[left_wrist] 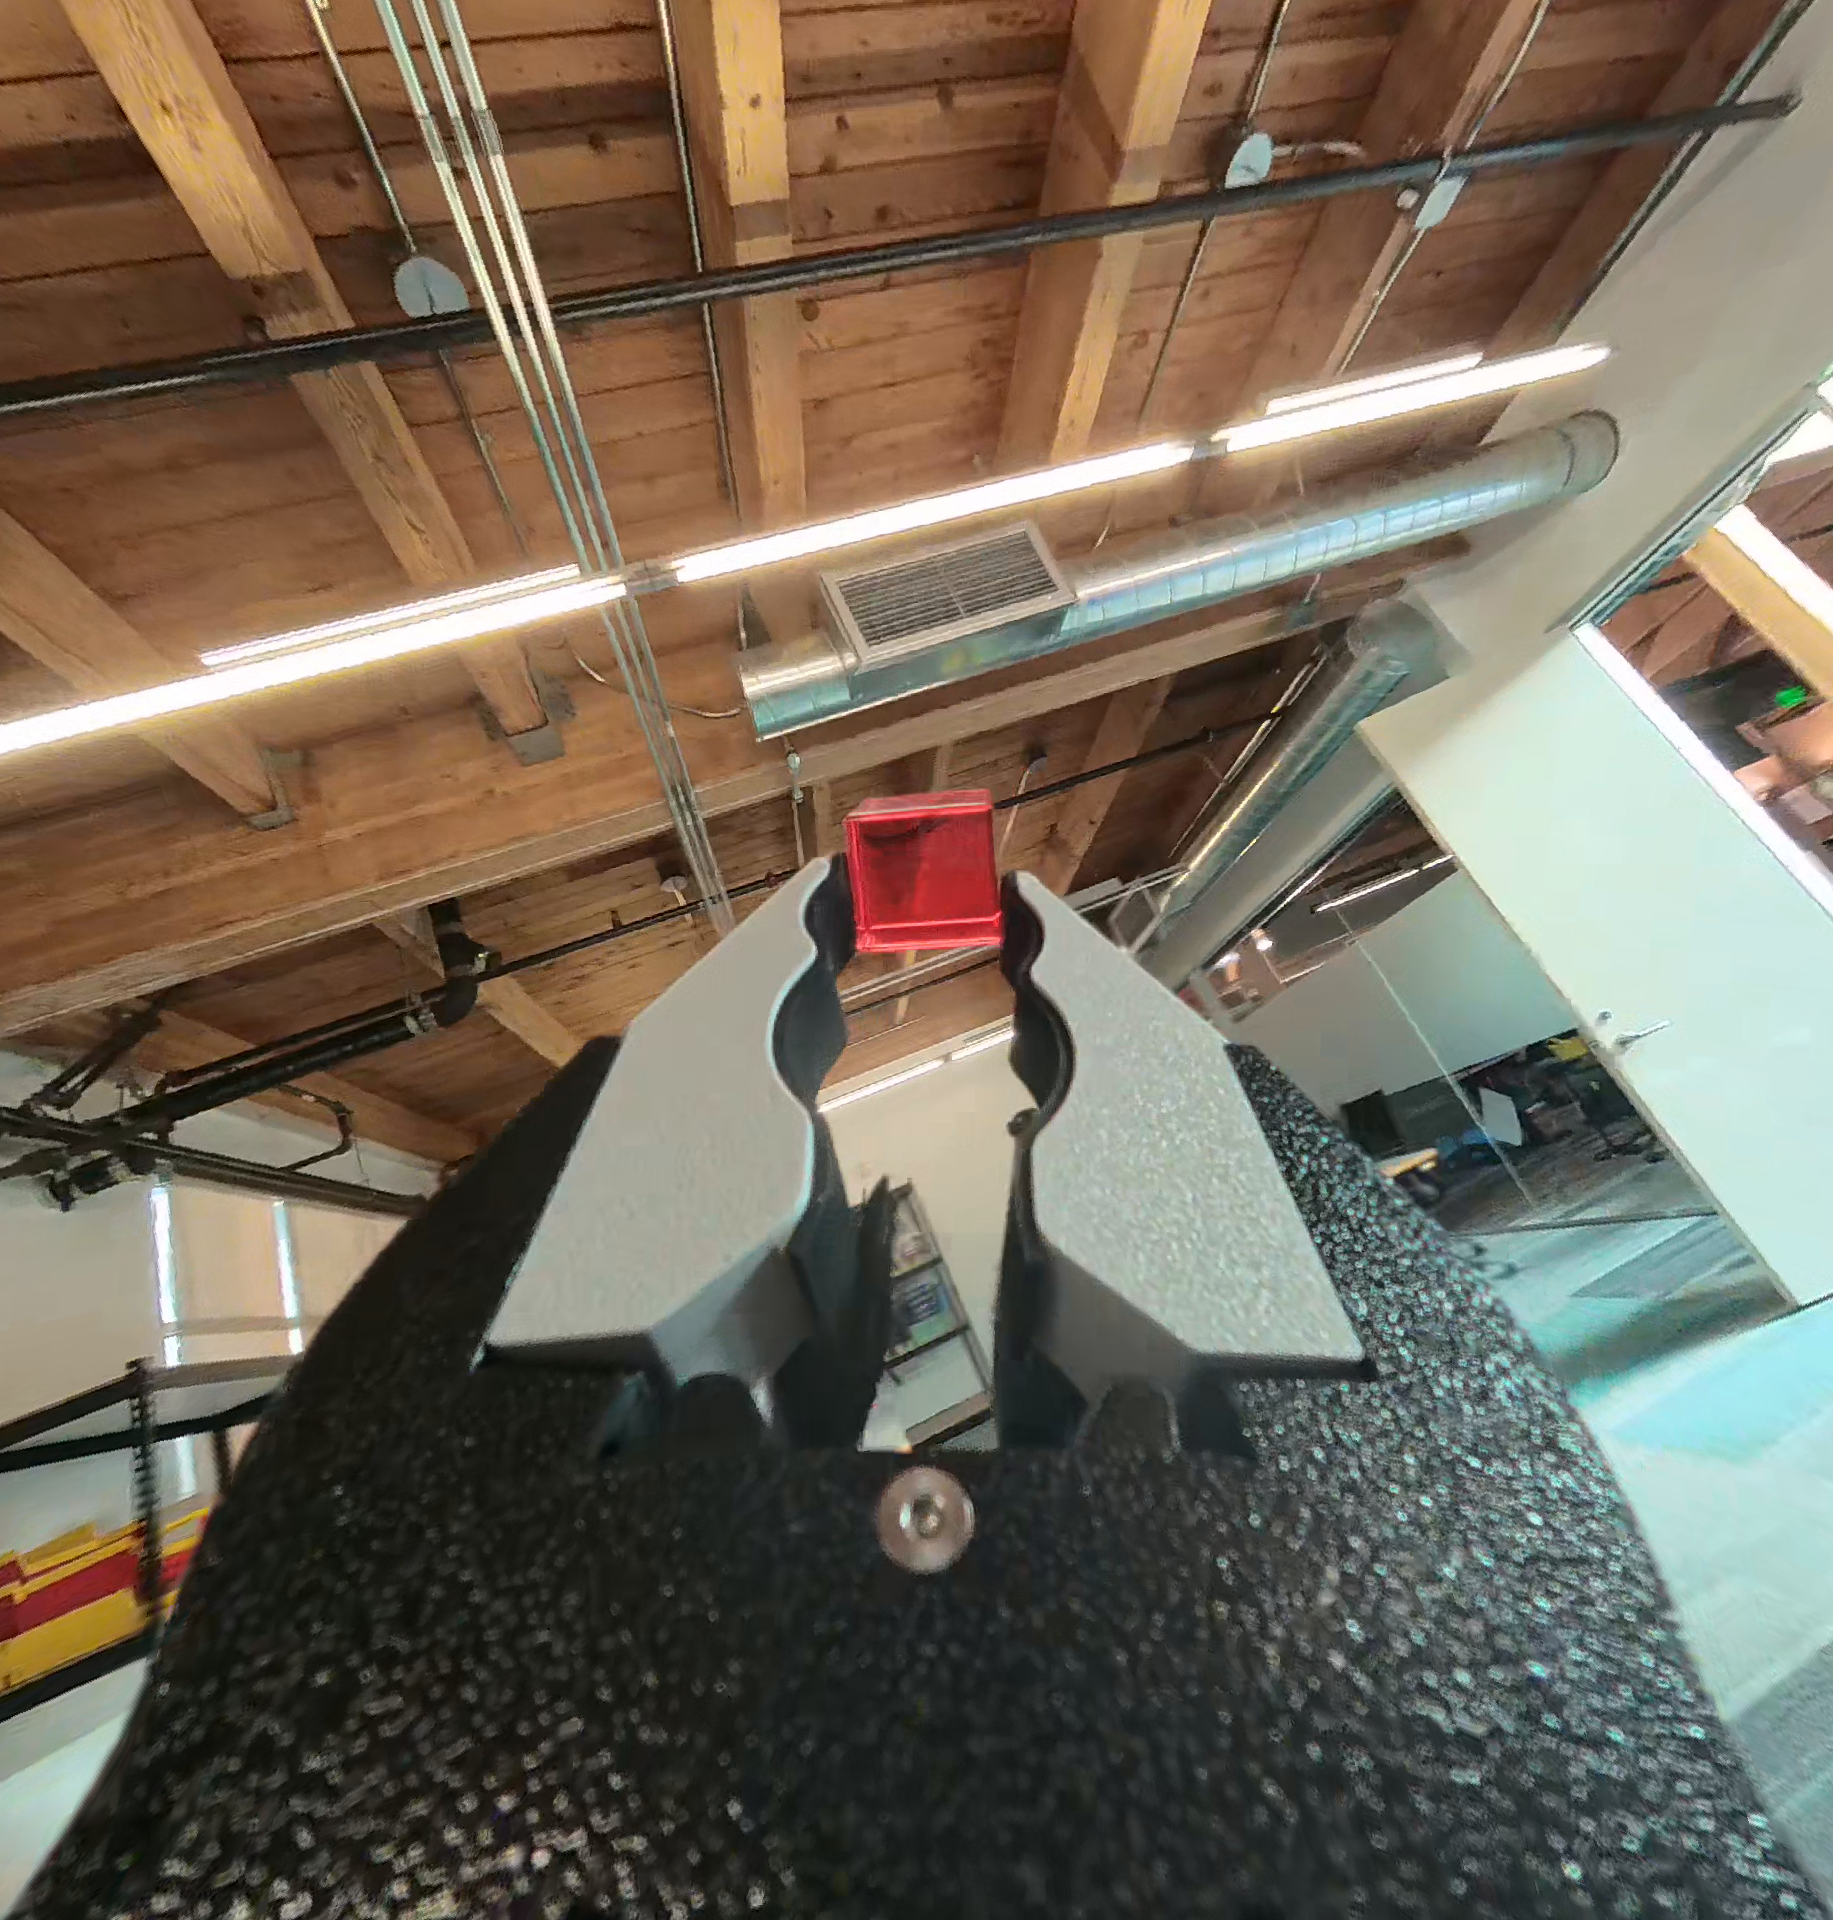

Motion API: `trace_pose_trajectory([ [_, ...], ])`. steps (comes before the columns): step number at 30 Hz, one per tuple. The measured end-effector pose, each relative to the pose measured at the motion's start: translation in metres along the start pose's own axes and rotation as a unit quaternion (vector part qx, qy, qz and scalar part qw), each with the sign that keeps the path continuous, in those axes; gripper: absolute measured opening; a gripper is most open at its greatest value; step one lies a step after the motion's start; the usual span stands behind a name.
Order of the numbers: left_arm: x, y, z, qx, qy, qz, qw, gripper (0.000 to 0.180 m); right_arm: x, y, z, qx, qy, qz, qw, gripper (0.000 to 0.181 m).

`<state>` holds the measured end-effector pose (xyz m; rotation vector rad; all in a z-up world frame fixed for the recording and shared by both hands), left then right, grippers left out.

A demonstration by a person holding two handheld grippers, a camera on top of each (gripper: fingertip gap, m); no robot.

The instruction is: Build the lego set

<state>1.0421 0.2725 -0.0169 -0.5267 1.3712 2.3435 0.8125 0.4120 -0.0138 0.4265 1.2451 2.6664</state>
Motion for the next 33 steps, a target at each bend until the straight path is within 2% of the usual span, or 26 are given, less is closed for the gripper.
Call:
trace_pose_trajectory([
  [5, 0.028, 0.063, -0.095, -0.010, 0.016, 0.048, 0.999, 0.025, 0.033, 0.062, -0.108, 0.018, 0.000, 0.018, 1.000, 0.024],
  [10, 0.059, 0.153, -0.181, -0.021, 0.045, 0.049, 0.998, 0.025, 0.056, 0.158, -0.211, 0.011, 0.006, 0.056, 0.998, 0.025],
  [13, 0.078, 0.200, -0.224, -0.013, 0.049, 0.049, 0.997, 0.025, 0.073, 0.202, -0.250, 0.045, -0.016, 0.061, 0.997, 0.025],
  [24, 0.188, 0.338, -0.397, -0.037, 0.047, 0.029, 0.998, 0.026, 0.125, 0.324, -0.490, 0.007, 0.035, 0.078, 0.996, 0.025],
  [33, 0.268, 0.495, -0.569, -0.070, 0.104, 0.030, 0.992, 0.025, 0.193, 0.479, -0.694, 0.000, 0.057, 0.107, 0.993, 0.025],
])
Point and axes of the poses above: each gripper's, where its closed fingertips meet, y out along the fingers, z out of its top, x = y × z across the jaws, the point moved 3 cm from there along -y, back along the fingers, and after that the axes turned 11 degrees about y, right-handed, at the moved point
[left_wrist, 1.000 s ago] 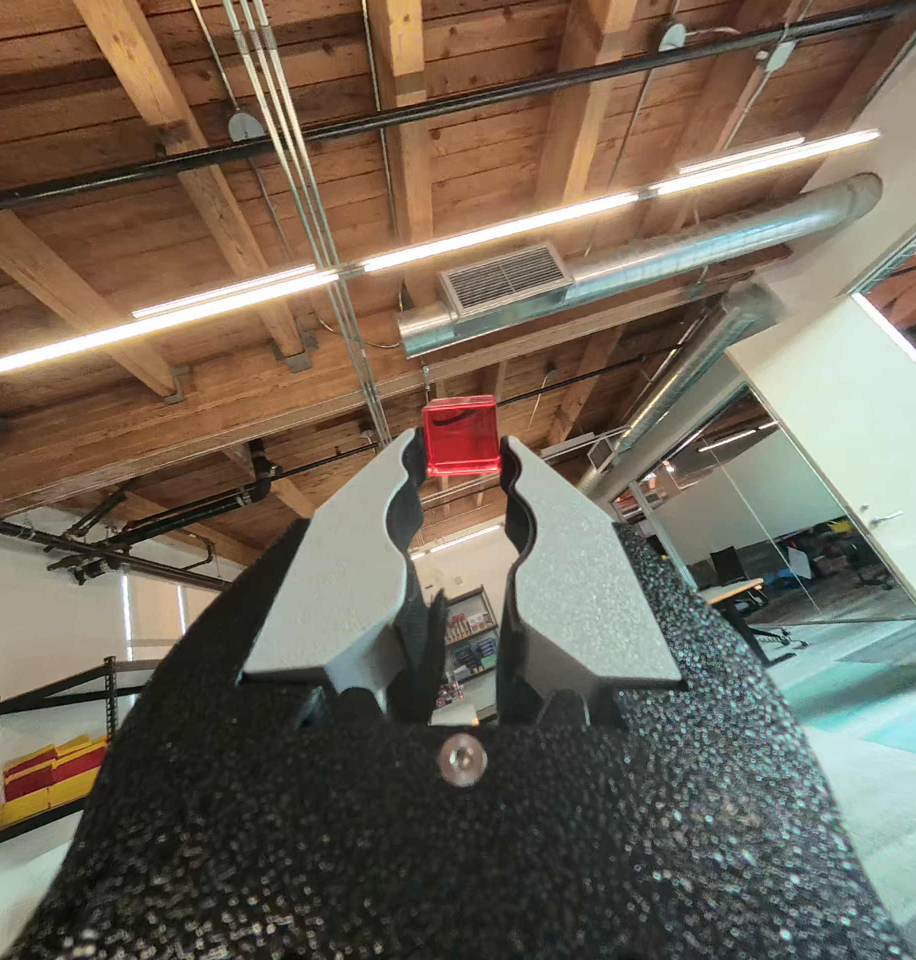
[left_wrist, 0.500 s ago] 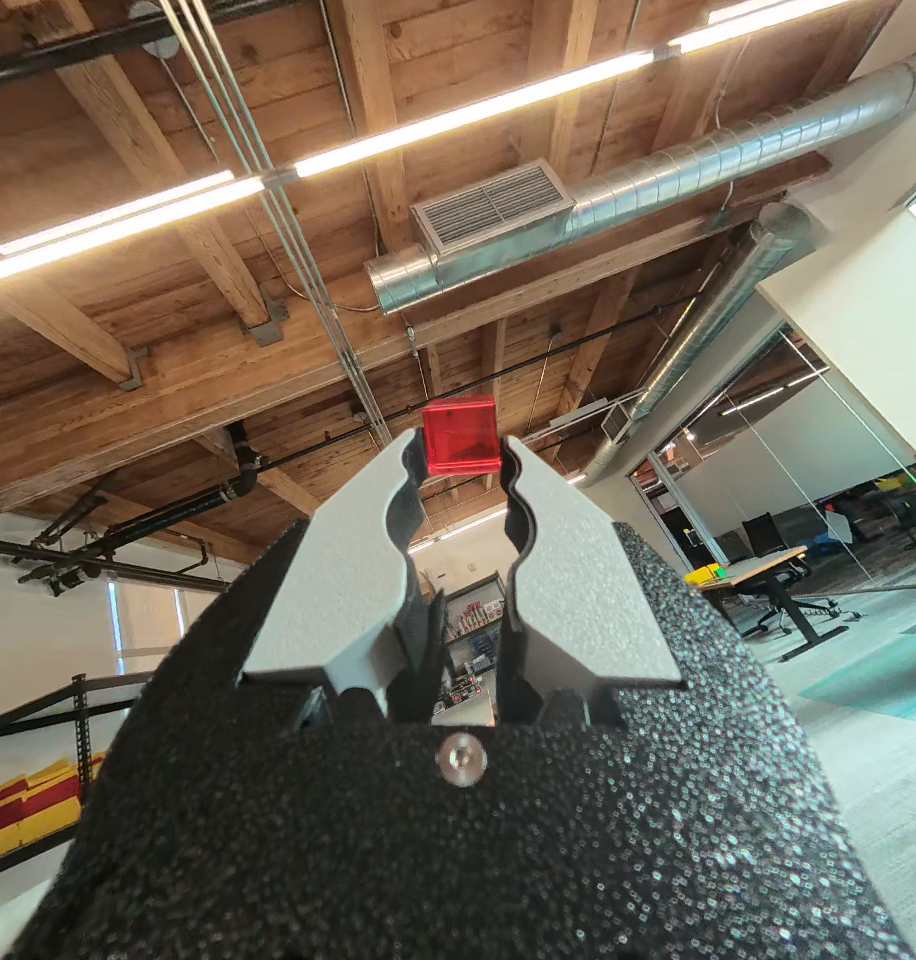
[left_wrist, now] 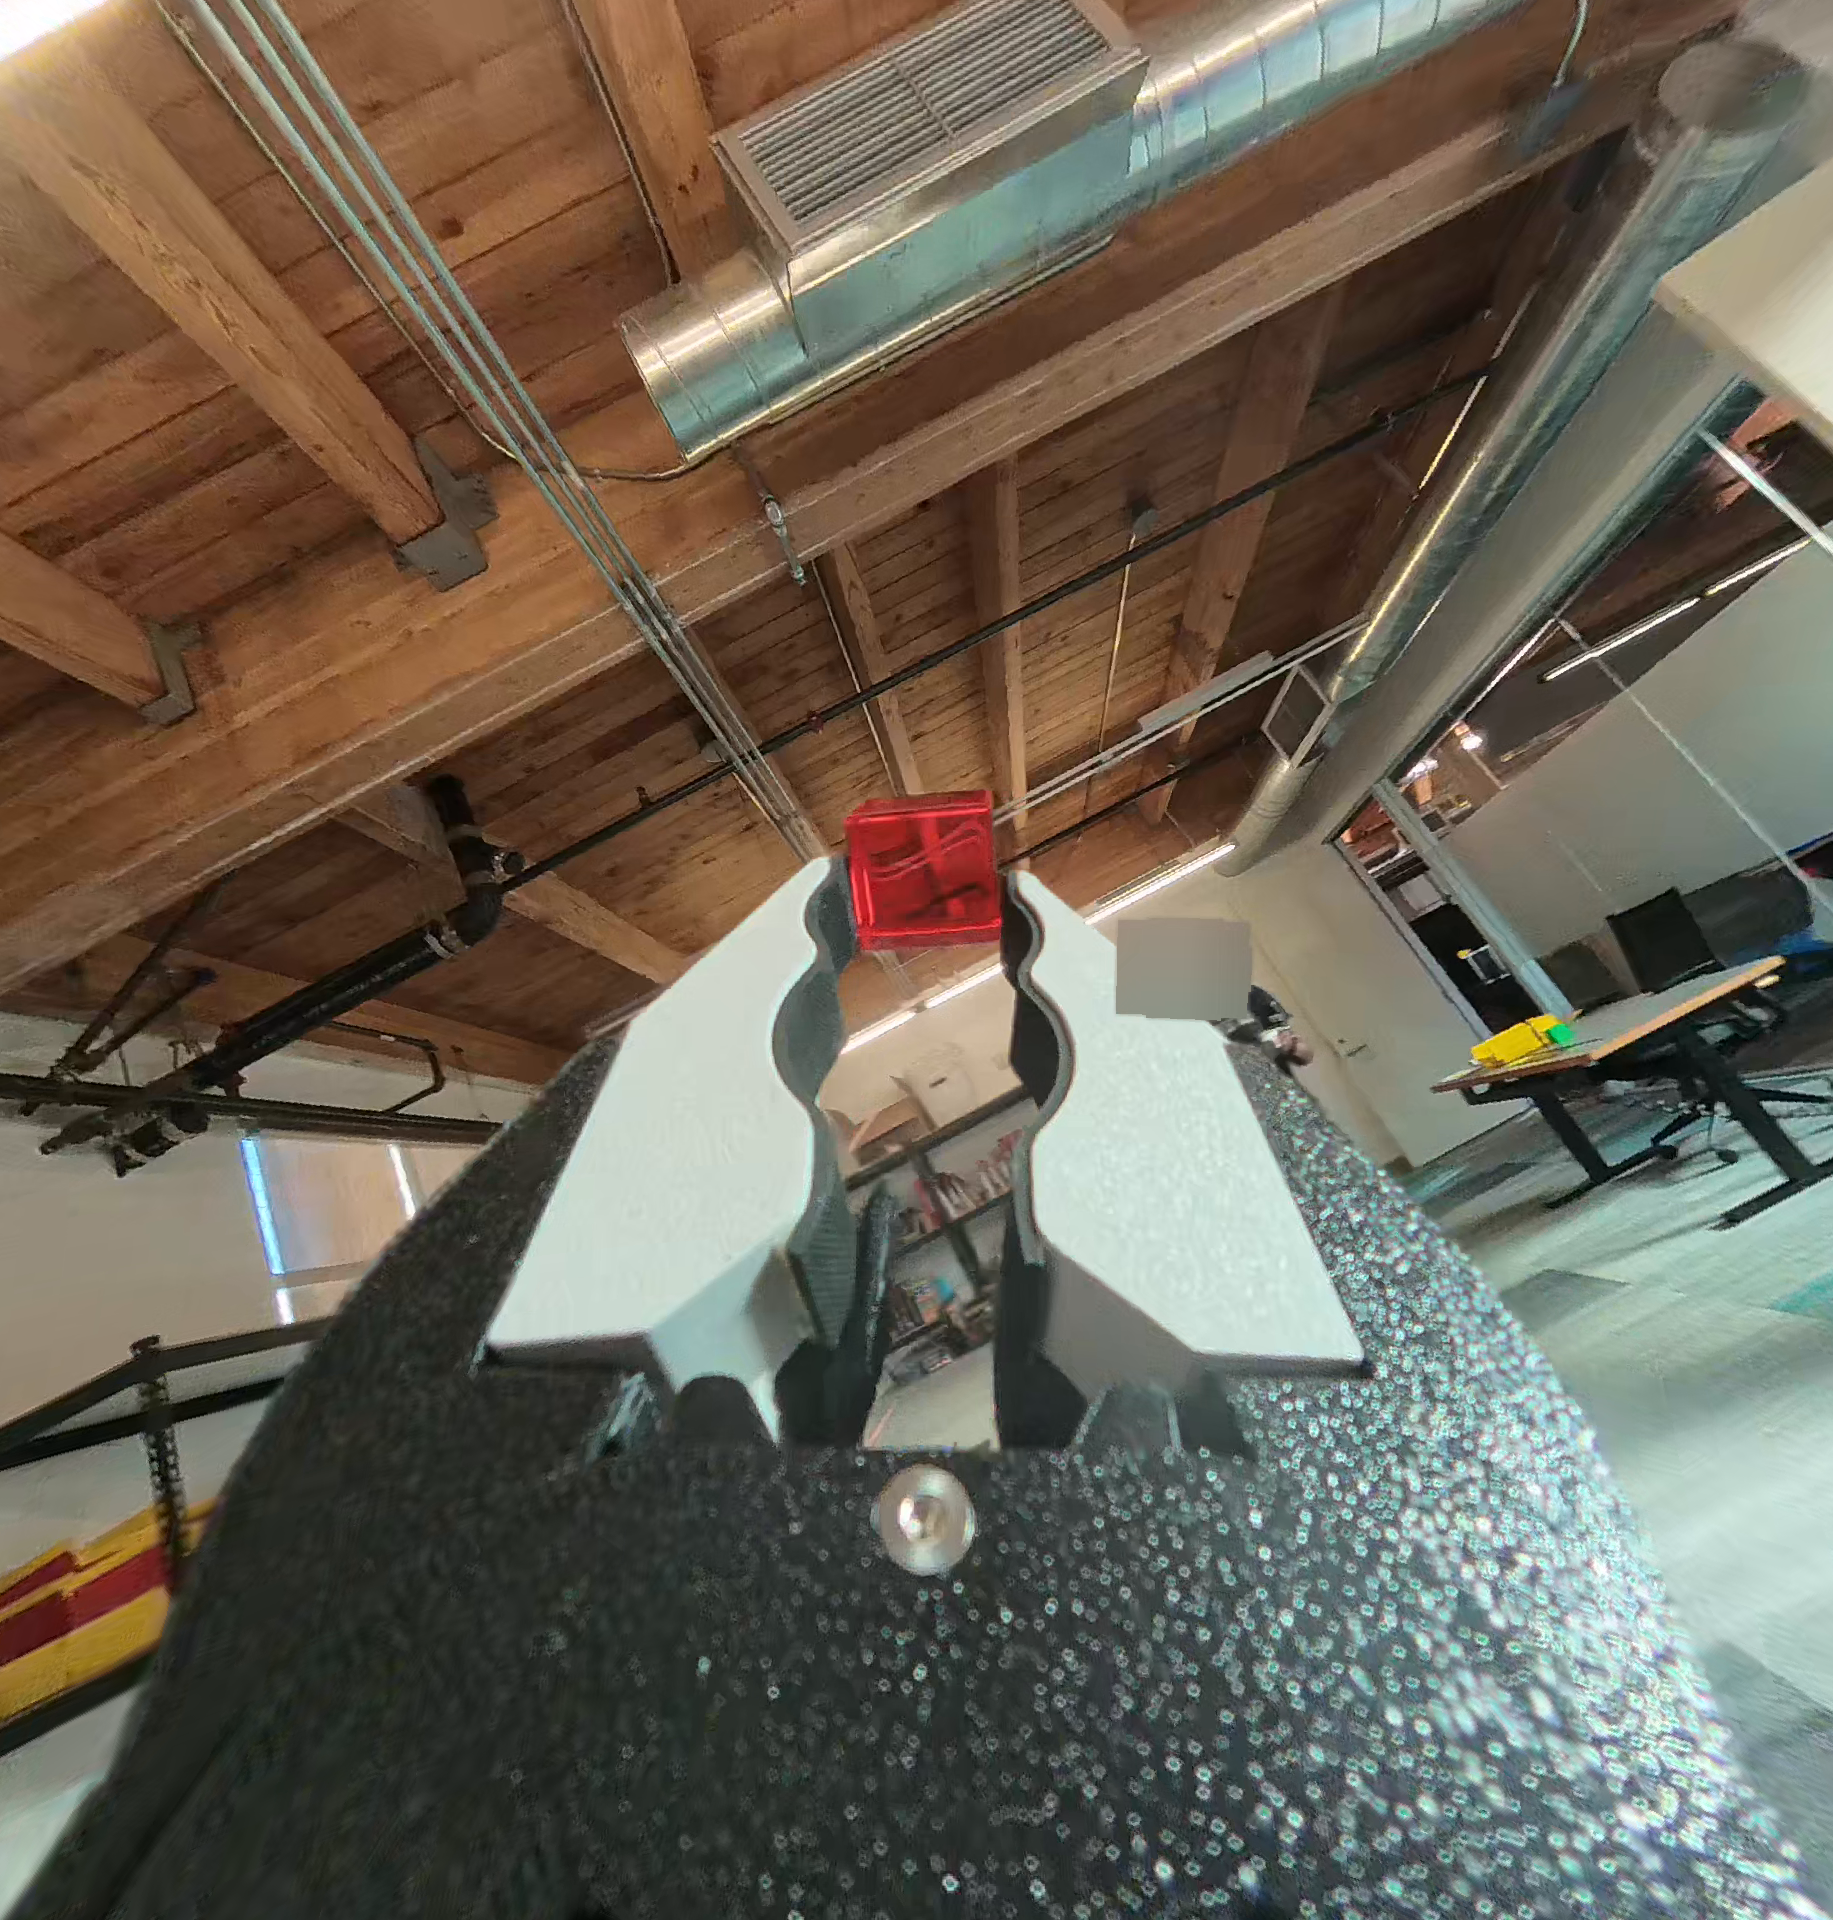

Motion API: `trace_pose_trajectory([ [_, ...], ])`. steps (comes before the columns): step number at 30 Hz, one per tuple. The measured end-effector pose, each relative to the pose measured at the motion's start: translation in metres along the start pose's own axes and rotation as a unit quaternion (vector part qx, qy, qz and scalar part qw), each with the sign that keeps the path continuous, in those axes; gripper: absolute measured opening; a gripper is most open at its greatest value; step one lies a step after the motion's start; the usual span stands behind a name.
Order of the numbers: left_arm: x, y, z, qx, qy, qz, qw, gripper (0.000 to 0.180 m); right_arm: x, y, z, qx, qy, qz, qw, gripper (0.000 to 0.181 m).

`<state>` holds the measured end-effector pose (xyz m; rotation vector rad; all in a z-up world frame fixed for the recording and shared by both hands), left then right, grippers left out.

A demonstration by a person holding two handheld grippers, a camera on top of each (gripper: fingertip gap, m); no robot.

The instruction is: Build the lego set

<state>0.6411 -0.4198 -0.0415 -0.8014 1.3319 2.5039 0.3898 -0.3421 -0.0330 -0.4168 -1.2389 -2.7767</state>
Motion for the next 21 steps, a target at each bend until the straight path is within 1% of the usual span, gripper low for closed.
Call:
trace_pose_trajectory([
  [1, 0.005, 0.014, -0.015, -0.006, 0.013, 0.006, 1.000, 0.026, 0.009, 0.018, -0.021, 0.006, 0.007, 0.002, 1.000, 0.025],
  [4, 0.019, 0.047, -0.072, -0.054, 0.034, 0.007, 0.998, 0.025, 0.024, 0.072, -0.088, -0.001, 0.030, 0.011, 0.999, 0.025],
  [6, 0.018, 0.062, -0.111, -0.082, 0.071, 0.016, 0.994, 0.025, 0.024, 0.106, -0.128, 0.007, 0.043, 0.026, 0.999, 0.025],
  [9, -0.004, 0.083, -0.173, -0.123, 0.142, 0.059, 0.980, 0.025, 0.023, 0.158, -0.188, 0.023, 0.052, 0.034, 0.998, 0.025],
  [11, -0.024, 0.100, -0.215, -0.141, 0.174, 0.100, 0.969, 0.025, 0.023, 0.198, -0.230, 0.035, 0.070, 0.024, 0.997, 0.025],
  [13, -0.042, 0.123, -0.253, -0.144, 0.180, 0.135, 0.964, 0.025, 0.020, 0.243, -0.271, 0.052, 0.098, 0.018, 0.994, 0.025],
  [15, -0.050, 0.155, -0.292, -0.154, 0.167, 0.140, 0.964, 0.025, 0.011, 0.294, -0.310, 0.051, 0.114, 0.023, 0.992, 0.025],
  [16, -0.052, 0.173, -0.308, -0.148, 0.161, 0.140, 0.966, 0.025, 0.008, 0.317, -0.324, 0.053, 0.111, 0.028, 0.992, 0.025],
  [19, -0.054, 0.225, -0.346, -0.113, 0.158, 0.151, 0.969, 0.025, 0.017, 0.360, -0.352, 0.094, 0.070, 0.016, 0.993, 0.026],
  [21, -0.050, 0.257, -0.375, -0.101, 0.133, 0.157, 0.973, 0.025, 0.027, 0.382, -0.386, 0.080, 0.065, 0.006, 0.995, 0.025],
])
Point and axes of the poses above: each gripper's, where its closed fingertips meet, y out along the fingers, z out of its top, x = y × z across the jaws, the point moved 3 cm from there along -y, back along the fingers, and after that the axes turned 11 degrees about y, right-handed, at the moved point
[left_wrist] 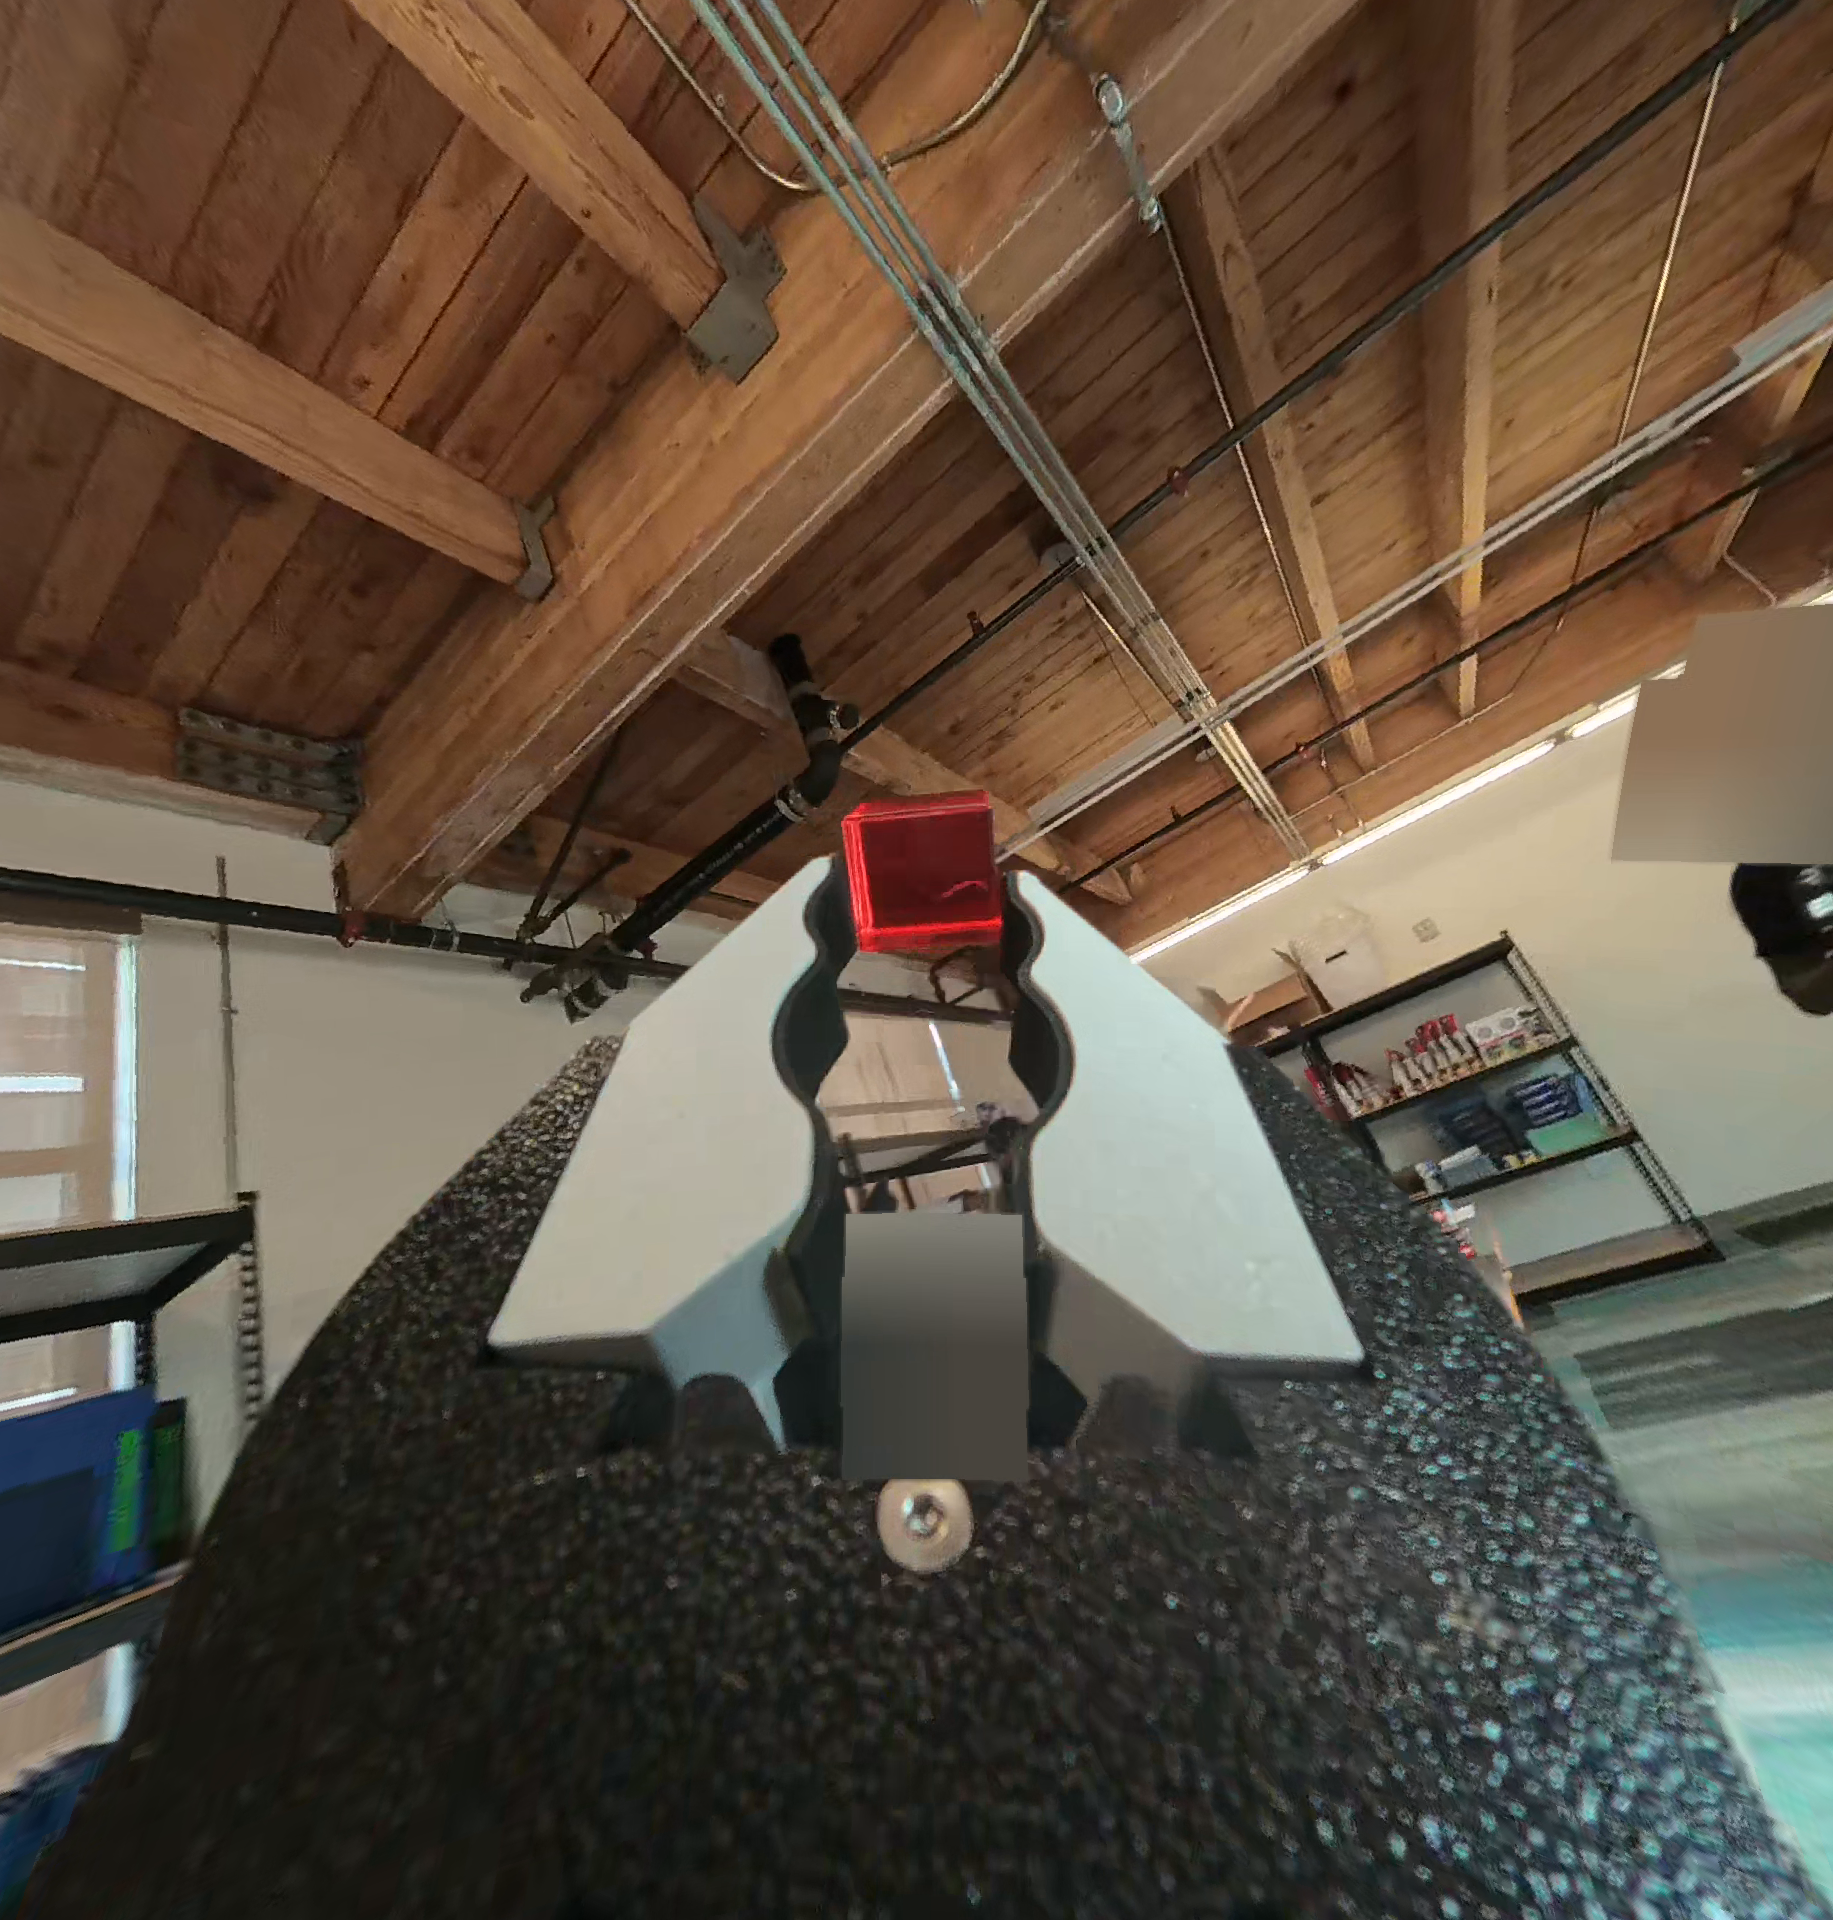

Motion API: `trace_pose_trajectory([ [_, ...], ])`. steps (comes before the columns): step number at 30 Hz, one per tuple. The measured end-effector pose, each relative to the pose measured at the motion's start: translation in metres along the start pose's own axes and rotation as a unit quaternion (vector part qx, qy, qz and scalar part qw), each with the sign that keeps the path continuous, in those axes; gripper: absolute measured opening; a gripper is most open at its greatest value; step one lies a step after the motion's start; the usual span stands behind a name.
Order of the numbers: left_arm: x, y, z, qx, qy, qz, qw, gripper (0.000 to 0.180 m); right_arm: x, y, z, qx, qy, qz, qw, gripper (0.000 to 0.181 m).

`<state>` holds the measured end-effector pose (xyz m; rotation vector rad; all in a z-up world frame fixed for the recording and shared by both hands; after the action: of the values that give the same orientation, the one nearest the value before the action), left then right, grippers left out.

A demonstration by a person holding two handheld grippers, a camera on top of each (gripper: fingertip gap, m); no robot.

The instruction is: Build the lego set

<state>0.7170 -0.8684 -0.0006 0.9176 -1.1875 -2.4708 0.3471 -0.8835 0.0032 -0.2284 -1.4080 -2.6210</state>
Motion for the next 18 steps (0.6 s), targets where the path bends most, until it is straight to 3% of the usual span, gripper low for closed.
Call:
trace_pose_trajectory([
  [7, 0.127, 0.095, -0.065, 0.023, -0.098, -0.024, 0.995, 0.025, 0.057, 0.055, -0.123, 0.012, 0.053, -0.036, 0.998, 0.025],
  [11, 0.209, 0.145, -0.103, 0.029, -0.088, -0.025, 0.995, 0.025, 0.075, 0.099, -0.213, 0.015, 0.052, -0.001, 0.999, 0.025],
  [18, 0.334, 0.232, -0.222, -0.093, -0.068, -0.051, 0.992, 0.025, 0.096, 0.197, -0.392, -0.059, 0.120, 0.089, 0.987, 0.025],
])
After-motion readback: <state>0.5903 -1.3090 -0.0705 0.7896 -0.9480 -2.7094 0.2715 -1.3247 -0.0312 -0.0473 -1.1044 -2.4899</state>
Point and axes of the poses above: each gripper's, where its closed fingertips meet, y out along the fingers, z out of its top, x = y × z across the jaws, the point moved 3 cm from there along -y, back along the fingers, and after that the axes turned 11 degrees about y, right-handed, at the moved point
